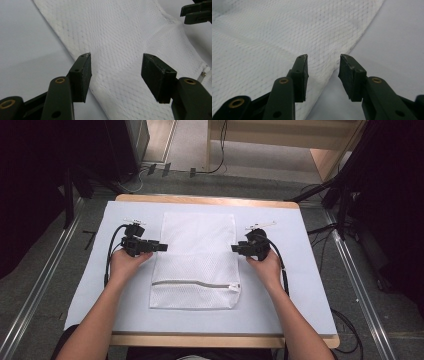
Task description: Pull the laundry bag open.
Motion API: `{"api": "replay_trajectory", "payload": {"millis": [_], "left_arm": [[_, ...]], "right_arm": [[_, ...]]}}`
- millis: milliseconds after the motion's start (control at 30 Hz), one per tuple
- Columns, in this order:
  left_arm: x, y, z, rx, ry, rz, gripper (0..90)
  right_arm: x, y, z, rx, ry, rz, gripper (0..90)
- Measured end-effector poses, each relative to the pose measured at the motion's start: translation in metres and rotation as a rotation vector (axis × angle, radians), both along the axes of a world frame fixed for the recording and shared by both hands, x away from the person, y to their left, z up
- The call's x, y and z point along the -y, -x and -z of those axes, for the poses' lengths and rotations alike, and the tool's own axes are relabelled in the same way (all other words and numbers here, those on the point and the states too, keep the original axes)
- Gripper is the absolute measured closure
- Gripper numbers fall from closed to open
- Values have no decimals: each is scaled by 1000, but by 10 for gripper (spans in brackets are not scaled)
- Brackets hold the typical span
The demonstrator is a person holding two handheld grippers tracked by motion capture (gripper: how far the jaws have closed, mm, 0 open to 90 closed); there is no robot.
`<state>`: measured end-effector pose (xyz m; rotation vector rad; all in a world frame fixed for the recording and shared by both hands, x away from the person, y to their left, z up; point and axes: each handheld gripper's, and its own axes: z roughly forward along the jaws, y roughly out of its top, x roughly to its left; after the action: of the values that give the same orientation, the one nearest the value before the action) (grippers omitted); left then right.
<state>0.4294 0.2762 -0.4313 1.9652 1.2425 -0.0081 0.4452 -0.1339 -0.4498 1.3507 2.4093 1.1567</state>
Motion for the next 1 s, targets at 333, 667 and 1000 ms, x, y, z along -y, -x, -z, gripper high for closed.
{"api": "replay_trajectory", "payload": {"millis": [333,667,1000], "left_arm": [[6,13,-9,14,-9,43,387],[21,26,-15,37,-27,107,389],[45,37,-22,63,-40,167,394]], "right_arm": [[7,22,-13,30,-38,-50,550],[18,37,-11,30,-58,-66,526],[23,61,-8,33,-64,-107,511]]}}
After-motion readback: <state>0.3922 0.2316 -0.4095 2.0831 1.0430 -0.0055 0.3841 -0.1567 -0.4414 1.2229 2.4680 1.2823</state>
